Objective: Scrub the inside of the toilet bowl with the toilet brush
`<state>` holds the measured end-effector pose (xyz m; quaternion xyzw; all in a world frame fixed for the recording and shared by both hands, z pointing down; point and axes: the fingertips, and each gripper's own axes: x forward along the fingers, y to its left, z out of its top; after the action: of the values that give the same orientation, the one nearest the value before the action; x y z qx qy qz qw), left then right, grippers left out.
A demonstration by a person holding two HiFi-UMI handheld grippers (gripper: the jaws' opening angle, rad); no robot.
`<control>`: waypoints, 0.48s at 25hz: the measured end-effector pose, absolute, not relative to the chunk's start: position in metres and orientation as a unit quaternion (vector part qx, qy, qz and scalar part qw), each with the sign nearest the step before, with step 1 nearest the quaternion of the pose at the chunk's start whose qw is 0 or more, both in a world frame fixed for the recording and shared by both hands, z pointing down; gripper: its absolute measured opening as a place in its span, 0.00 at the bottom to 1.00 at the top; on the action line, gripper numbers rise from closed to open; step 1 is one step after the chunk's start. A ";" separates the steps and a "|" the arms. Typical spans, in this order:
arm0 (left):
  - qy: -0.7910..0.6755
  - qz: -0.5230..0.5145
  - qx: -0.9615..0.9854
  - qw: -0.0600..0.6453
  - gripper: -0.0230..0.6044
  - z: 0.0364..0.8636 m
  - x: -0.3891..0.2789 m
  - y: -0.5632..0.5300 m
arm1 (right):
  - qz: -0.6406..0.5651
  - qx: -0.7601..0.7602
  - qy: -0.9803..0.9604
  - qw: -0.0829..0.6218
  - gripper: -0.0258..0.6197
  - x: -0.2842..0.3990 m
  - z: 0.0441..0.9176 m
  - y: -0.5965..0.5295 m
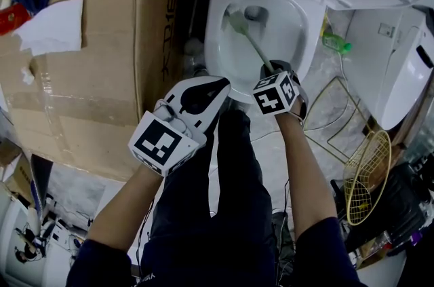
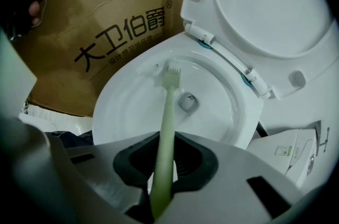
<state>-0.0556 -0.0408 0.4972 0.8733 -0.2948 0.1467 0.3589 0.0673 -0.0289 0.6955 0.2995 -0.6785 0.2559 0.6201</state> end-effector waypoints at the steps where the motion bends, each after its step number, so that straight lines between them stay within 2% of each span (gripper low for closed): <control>1: -0.294 0.150 0.873 0.358 0.09 0.498 -0.057 -0.041 | 0.255 0.301 -0.678 0.620 0.12 0.068 0.695 -0.033; 12: -0.296 0.163 0.872 0.355 0.09 0.502 -0.055 -0.050 | 0.252 0.314 -0.671 0.623 0.12 0.093 0.697 -0.061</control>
<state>-0.0553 -0.0498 0.5023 0.8718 -0.2958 0.1628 0.3549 0.0927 -0.0607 0.6969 0.3141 -0.6708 0.2524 0.6226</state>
